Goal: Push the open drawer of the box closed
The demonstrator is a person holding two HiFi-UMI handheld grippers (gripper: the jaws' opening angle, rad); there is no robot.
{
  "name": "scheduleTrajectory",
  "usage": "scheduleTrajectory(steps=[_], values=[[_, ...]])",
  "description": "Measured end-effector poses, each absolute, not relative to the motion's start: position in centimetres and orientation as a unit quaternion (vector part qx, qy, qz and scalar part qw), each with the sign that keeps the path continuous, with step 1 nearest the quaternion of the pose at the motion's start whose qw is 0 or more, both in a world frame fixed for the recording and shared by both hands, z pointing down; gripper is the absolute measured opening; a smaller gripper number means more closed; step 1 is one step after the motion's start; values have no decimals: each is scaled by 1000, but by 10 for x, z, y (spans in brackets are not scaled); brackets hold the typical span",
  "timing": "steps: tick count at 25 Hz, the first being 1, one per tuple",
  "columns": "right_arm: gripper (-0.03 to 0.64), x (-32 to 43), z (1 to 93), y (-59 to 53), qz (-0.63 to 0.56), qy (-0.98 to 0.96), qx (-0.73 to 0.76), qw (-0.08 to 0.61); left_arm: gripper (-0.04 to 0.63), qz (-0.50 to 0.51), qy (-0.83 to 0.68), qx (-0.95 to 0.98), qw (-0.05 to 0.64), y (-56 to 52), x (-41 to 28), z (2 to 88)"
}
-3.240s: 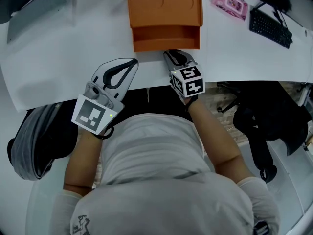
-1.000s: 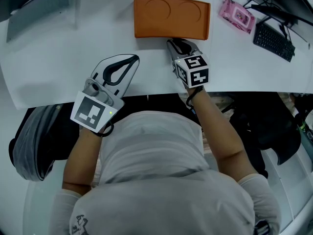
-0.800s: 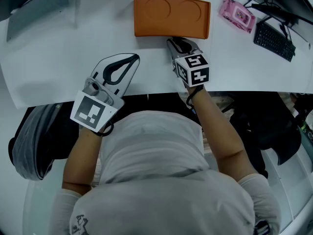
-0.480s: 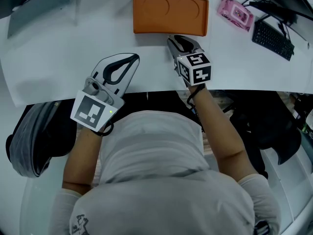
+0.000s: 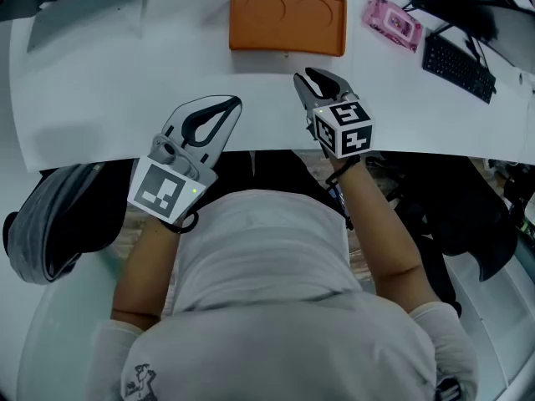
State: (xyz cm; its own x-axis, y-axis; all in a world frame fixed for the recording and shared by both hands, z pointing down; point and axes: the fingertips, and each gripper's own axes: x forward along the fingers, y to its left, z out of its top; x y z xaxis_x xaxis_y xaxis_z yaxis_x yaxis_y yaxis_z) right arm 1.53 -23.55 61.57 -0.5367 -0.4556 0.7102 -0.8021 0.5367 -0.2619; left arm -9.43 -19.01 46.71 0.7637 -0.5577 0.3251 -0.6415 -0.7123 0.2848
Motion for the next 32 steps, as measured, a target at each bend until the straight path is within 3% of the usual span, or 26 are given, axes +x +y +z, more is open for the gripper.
scheduleTrajectory(steps=[25, 32], values=[[3, 35, 336, -193, 100, -908, 386, 131, -2, 24, -387, 920, 59, -140, -77, 289], [3, 44, 272, -169, 59, -928, 363, 67, -2, 4, -401, 916, 28, -132, -66, 246]])
